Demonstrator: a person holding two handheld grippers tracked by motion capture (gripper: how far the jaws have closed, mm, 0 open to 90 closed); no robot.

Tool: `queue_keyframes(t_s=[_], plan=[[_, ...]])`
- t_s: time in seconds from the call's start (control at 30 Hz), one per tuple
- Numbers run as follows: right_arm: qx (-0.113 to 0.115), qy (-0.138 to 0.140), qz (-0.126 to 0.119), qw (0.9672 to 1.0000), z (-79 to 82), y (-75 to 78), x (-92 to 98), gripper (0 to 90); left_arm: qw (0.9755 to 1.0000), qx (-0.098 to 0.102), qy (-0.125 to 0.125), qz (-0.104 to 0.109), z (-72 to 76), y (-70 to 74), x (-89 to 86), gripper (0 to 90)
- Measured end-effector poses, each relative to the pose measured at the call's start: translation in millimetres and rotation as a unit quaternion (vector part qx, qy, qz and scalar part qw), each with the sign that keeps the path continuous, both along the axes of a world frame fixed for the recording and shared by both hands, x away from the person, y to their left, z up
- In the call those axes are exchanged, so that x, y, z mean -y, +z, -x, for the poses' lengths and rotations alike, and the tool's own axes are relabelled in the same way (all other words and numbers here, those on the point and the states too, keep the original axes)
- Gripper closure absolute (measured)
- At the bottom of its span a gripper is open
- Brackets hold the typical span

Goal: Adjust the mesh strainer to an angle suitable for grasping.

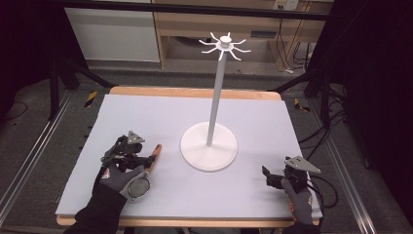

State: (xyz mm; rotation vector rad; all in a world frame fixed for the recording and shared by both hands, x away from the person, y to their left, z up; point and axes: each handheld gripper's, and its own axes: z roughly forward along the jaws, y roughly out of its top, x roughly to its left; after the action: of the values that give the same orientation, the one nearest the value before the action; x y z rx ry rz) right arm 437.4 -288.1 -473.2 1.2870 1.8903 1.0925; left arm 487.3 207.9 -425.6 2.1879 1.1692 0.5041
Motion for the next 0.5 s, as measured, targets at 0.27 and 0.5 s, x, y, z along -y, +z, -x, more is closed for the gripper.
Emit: queue_keyframes(t_s=[0.27, 0.5], plan=[[-0.004, 0.000, 0.000, 1.0000, 0.1, -0.1, -0.2, 3.5, 0.9995, -0.025, 0.006, -0.020, -7.3, -14.5, 9.9, 37.7], [-0.006, 0.001, 0.001, 1.0000, 0.1, -0.1, -0.1, 3.5, 0.9983, -0.045, 0.013, -0.034, -12.1, -27.4, 13.8, 40.7]])
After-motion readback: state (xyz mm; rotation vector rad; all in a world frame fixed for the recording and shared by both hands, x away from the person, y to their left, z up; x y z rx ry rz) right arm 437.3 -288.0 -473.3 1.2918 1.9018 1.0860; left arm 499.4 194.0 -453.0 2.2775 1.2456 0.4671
